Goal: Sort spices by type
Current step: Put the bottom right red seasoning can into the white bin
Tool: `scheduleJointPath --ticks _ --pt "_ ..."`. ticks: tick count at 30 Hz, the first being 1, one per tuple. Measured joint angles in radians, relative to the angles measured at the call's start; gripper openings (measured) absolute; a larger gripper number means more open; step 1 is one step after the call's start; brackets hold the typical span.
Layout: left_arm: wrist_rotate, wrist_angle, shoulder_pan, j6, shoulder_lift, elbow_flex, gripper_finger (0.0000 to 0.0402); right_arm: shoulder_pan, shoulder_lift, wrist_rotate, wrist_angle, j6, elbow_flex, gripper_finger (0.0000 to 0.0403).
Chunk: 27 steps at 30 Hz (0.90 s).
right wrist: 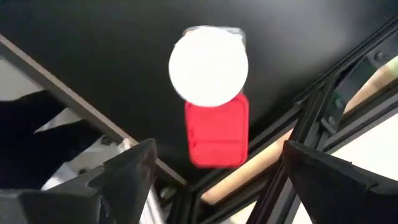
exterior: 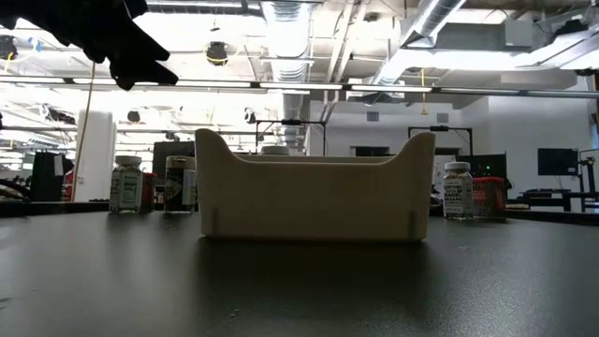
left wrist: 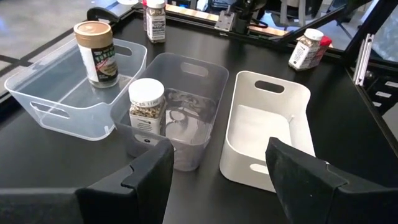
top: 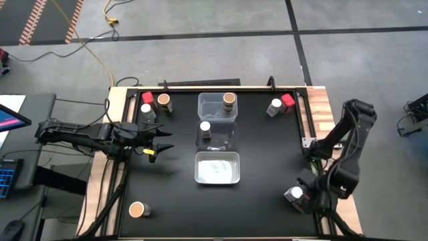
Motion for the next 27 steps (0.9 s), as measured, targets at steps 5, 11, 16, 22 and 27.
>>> scheduleJointPath --ticks 5,11,16,22,27 --pt "0.0 0.0 0.0 0.0 0.0 0.0 0.0242 0.025 0.053 -0.005 0.016 0.01 0.001 0.0374" --pt "0.0 0.0 0.0 0.0 0.0 0.0 0.0242 0.029 0.118 -0.024 0.042 0.002 0.001 0.0374" --pt "0.0 0.0 0.0 0.0 0.0 0.0 0.0242 0.03 0.148 -0.024 0.03 -0.018 0.0 0.0374" --pt "0.0 0.0 0.0 0.0 0.0 0.0 0.0242 0.03 0.135 -0.022 0.107 -0.027 -0.044 0.0374" --pt "-0.001 0.0 0.0 -0.005 0.0 0.0 0.0242 0.026 0.113 -0.021 0.213 -0.016 -0.15 0.0371"
